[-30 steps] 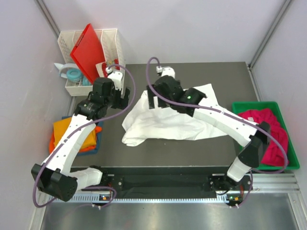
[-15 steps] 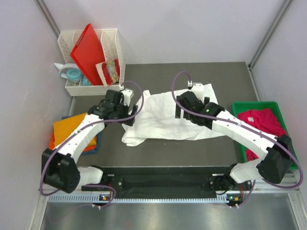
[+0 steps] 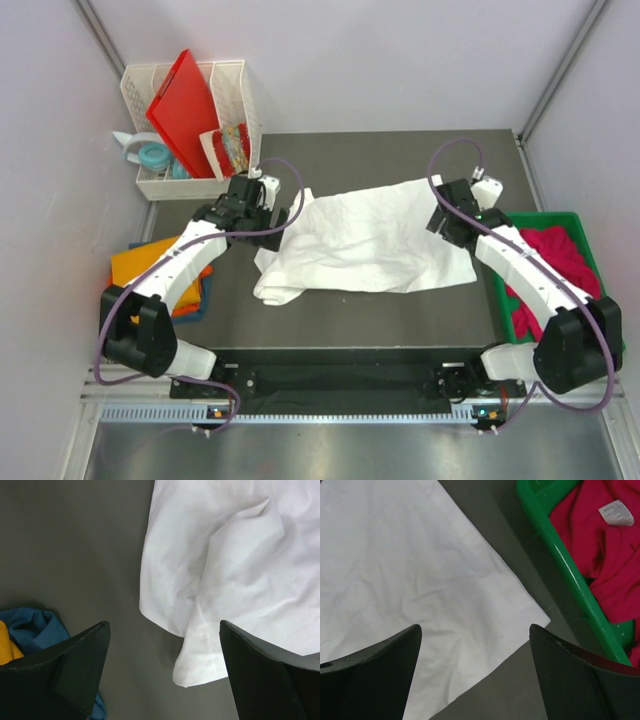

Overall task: Fold and stack the t-shirts
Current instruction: Flatten out the tshirt

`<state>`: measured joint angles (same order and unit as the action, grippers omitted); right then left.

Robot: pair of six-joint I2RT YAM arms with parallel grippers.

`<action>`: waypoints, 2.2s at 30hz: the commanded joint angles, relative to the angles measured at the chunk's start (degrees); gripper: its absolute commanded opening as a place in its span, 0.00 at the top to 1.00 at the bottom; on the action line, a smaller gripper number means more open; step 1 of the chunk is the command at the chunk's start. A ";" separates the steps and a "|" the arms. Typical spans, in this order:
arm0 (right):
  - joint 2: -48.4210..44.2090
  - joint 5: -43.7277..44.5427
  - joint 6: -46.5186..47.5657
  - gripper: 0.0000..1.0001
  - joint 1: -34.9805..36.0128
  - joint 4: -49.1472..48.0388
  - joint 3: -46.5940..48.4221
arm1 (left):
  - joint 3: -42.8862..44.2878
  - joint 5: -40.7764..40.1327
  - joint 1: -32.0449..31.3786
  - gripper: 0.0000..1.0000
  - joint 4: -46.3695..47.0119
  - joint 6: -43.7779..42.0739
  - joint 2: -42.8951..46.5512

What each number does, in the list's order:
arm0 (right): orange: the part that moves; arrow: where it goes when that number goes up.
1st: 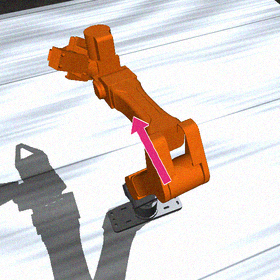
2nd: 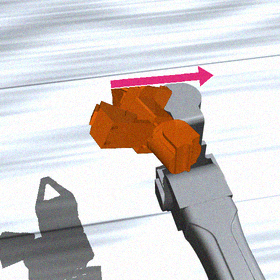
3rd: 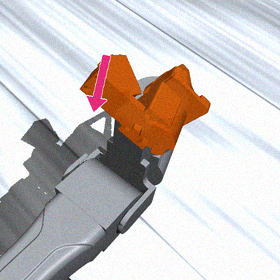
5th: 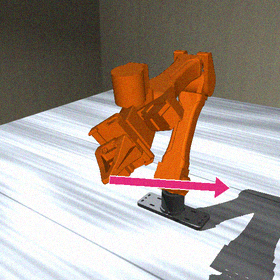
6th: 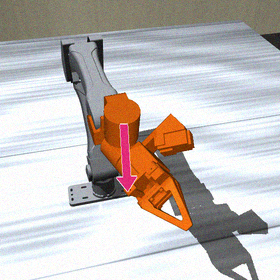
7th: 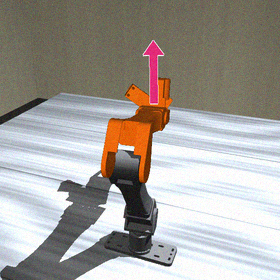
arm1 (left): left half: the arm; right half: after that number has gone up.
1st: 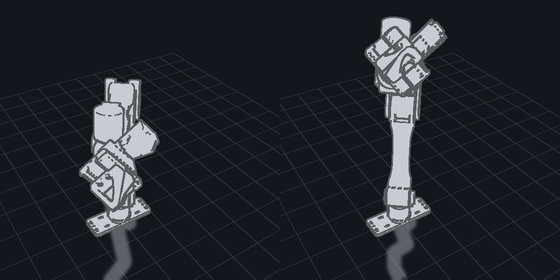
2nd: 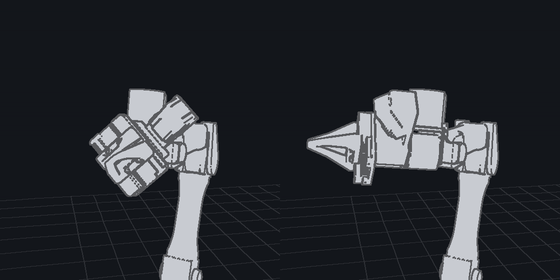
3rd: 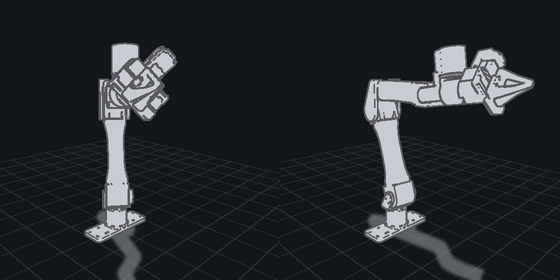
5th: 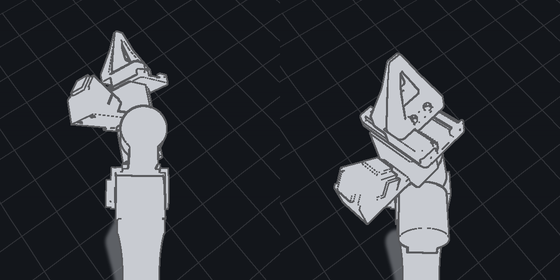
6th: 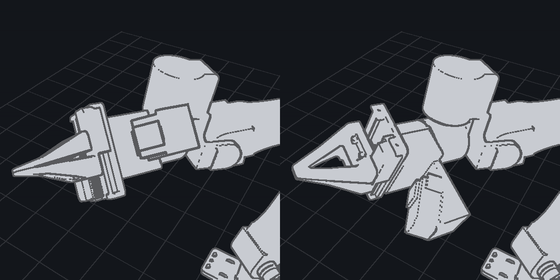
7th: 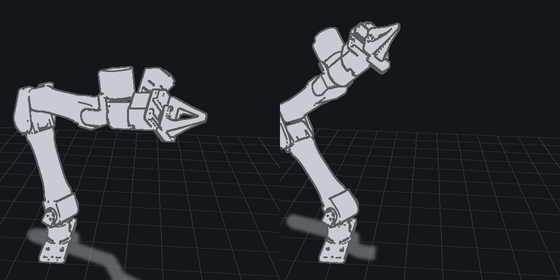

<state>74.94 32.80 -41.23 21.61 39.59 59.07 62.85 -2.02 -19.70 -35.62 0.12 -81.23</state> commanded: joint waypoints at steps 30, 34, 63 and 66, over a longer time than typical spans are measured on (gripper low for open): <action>-6.73 -7.83 -7.72 0.14 -4.99 -4.35 -14.86 | 4.47 -1.67 0.02 0.09 -0.51 2.16 -14.92; -7.08 -7.84 -6.85 0.14 -4.91 -4.88 -15.21 | 6.66 -2.55 1.07 0.09 -0.33 2.52 -19.47; 9.83 -4.23 6.69 0.06 -15.79 -7.95 1.03 | 10.80 1.23 5.38 1.00 -1.56 1.37 -20.73; 19.41 -5.11 8.71 0.08 -17.21 -7.34 9.20 | 11.33 0.88 5.38 1.00 -2.61 1.11 -19.67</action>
<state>83.72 26.96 -37.12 7.16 35.09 58.19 71.83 -1.28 -14.50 -36.69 2.26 -105.45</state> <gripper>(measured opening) 0.929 0.023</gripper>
